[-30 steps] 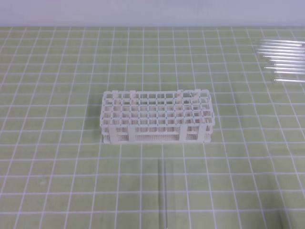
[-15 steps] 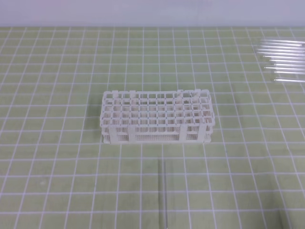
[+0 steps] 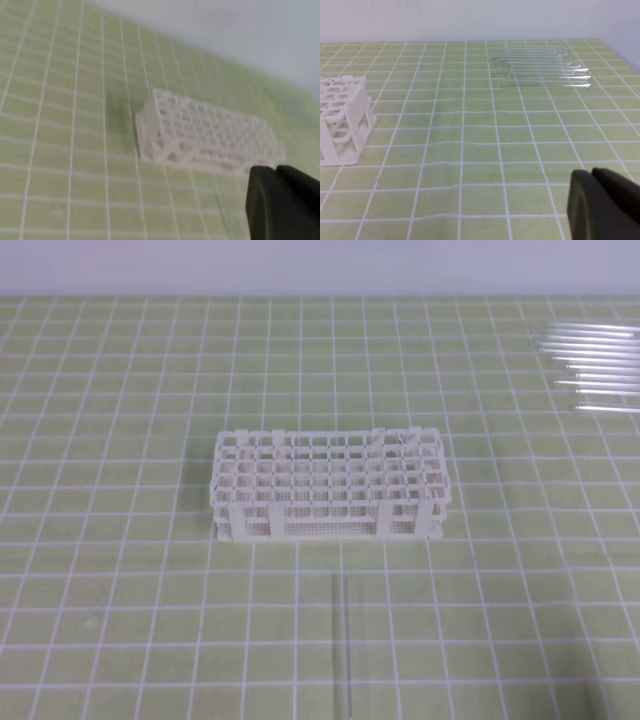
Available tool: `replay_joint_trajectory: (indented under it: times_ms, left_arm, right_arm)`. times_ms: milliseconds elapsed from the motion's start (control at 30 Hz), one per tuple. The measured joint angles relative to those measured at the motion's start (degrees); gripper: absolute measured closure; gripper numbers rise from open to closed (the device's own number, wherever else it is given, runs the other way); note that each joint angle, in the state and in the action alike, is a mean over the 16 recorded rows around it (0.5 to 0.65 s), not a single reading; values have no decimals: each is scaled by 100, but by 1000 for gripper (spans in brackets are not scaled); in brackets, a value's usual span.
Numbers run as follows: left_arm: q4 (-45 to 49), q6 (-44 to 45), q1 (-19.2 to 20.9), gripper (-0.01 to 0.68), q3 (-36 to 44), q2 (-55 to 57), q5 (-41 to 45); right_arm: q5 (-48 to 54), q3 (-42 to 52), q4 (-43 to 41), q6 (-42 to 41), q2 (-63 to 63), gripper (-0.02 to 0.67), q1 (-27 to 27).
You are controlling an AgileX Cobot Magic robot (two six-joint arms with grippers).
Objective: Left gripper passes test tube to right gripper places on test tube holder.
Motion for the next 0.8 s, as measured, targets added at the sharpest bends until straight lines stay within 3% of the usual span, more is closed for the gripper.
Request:
replay_joint_trajectory:
  times_ms: [200, 367, 700, 800]
  left_arm:
    - [-697, 1632, -448, 676, -1302, 1855, 1653]
    - [-976, 2232, -1041, 676, -2132, 3630, 2366]
    - [-709, 1879, -2645, 675, -3176, 6224, 2432]
    - [-594, 1592, -2934, 675, -3312, 6599, 2358]
  right_arm:
    - [0, 0, 0, 0, 0, 666, 0]
    - [0, 0, 0, 0, 0, 666, 0]
    - [0, 0, 0, 0, 0, 666, 0]
    - [0, 0, 0, 0, 0, 666, 0]
